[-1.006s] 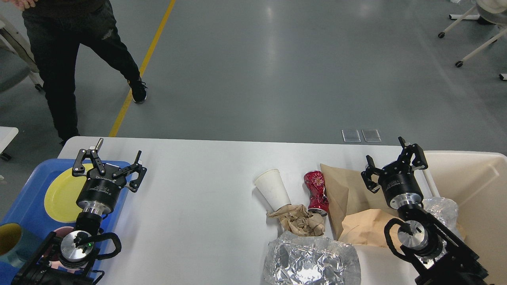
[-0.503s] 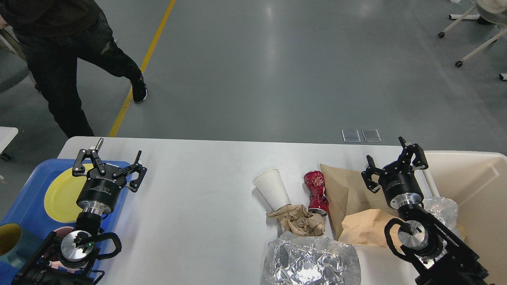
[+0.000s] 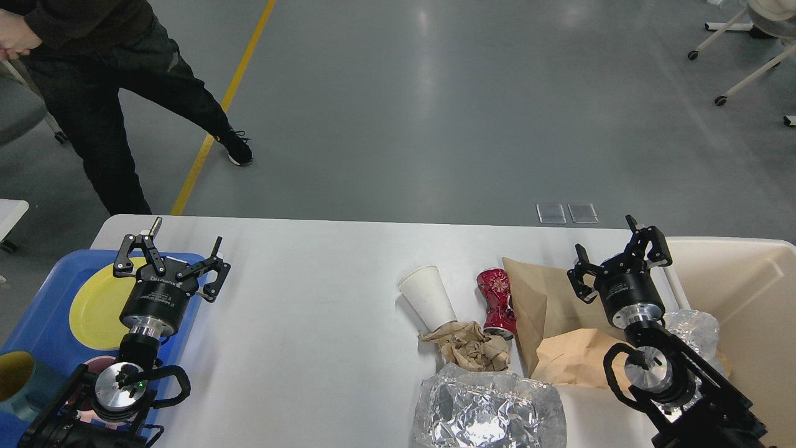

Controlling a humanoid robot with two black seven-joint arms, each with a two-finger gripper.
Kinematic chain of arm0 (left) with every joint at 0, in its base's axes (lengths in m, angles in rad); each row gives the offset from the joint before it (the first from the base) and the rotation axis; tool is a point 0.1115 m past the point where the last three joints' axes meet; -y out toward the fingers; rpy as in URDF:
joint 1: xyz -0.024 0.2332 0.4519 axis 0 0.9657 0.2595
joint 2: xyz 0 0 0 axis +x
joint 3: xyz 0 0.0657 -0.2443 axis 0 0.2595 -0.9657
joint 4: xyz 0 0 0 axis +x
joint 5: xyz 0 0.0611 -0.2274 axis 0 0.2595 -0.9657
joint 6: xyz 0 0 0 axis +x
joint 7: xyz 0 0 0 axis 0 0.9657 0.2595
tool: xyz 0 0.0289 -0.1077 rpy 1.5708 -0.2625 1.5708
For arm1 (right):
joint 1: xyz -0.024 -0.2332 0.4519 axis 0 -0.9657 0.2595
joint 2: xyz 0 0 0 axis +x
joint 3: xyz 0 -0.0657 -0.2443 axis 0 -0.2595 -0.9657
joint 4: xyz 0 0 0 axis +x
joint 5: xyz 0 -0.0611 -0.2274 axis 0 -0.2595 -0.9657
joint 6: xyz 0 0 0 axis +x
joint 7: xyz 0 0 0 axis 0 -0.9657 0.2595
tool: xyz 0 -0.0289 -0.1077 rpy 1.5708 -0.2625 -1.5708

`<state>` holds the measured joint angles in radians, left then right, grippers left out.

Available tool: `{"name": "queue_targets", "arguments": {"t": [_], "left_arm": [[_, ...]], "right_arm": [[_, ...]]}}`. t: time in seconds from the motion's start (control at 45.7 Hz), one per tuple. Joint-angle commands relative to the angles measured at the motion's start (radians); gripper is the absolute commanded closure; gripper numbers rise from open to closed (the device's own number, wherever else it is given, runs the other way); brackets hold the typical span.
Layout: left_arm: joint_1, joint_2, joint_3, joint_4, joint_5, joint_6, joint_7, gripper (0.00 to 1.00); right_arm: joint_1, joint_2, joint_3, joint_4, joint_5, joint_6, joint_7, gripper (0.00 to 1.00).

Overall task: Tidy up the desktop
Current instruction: 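Move the right gripper toward the brown paper bag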

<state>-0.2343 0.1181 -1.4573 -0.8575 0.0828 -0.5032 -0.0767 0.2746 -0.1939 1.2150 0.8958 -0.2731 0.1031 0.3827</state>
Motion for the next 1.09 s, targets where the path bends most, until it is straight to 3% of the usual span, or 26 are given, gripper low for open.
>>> {"name": "queue_targets", "arguments": {"t": [0.0, 0.263, 0.503, 1.072], "left_arm": [[0.001, -0.002, 0.000, 0.000, 0.000, 0.000, 0.000, 0.03], [0.000, 0.000, 0.000, 0.000, 0.000, 0.000, 0.000, 0.03], [0.000, 0.000, 0.000, 0.000, 0.000, 0.000, 0.000, 0.03], [0.001, -0.002, 0.000, 0.000, 0.000, 0.000, 0.000, 0.03]], "right_arm": [[0.006, -0.001, 0.000, -0.006, 0.000, -0.002, 0.002, 0.00], [0.031, -0.021, 0.020, -0.009, 0.093, -0.003, -0.004, 0.00], [0.023, -0.148, 0.029, -0.012, 0.141, 0.000, -0.002, 0.00], [-0.008, -0.147, -0.035, -0.006, 0.143, 0.010, -0.008, 0.00]]}}
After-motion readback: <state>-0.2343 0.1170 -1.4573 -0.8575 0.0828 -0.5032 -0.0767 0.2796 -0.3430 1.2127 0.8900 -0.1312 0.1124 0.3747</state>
